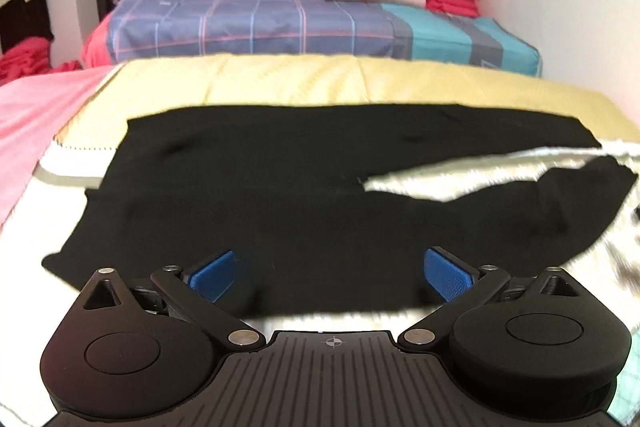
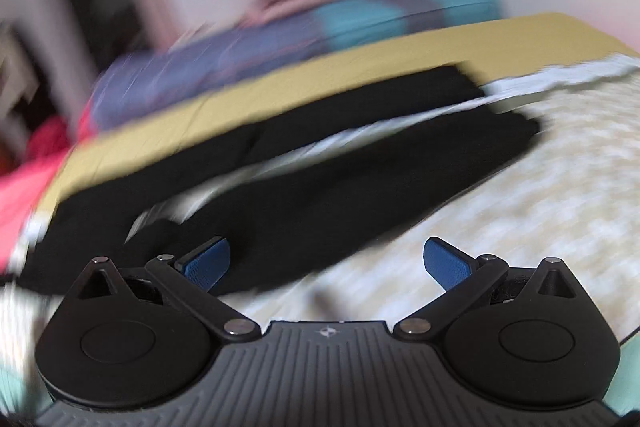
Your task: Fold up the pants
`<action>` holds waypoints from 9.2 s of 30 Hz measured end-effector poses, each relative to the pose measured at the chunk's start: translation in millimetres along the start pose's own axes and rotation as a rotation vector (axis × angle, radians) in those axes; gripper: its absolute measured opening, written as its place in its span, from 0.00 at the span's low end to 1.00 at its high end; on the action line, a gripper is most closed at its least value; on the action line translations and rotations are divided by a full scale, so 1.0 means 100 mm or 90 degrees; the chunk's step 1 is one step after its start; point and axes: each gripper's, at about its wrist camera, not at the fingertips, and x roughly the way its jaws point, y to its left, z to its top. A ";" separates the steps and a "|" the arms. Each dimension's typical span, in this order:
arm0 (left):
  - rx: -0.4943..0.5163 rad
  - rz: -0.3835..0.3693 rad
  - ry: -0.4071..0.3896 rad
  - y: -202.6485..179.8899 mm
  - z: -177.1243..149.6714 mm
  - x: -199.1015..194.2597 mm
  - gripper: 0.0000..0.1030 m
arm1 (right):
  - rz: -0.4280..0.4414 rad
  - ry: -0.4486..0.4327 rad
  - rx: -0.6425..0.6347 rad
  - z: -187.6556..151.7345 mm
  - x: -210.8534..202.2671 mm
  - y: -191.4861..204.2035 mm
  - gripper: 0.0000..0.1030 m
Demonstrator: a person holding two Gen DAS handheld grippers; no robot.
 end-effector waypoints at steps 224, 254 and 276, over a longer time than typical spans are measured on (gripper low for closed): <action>-0.069 0.076 0.088 1.06 0.65 1.47 1.00 | -0.020 0.117 -0.029 0.78 1.87 0.67 0.78; -0.104 -0.020 0.049 0.95 0.08 0.76 1.00 | -0.069 0.019 0.149 -0.08 0.05 -0.79 0.93; -0.313 -0.068 0.132 1.26 -0.42 -0.05 1.00 | 0.101 0.152 0.328 -0.30 -0.03 -0.86 0.80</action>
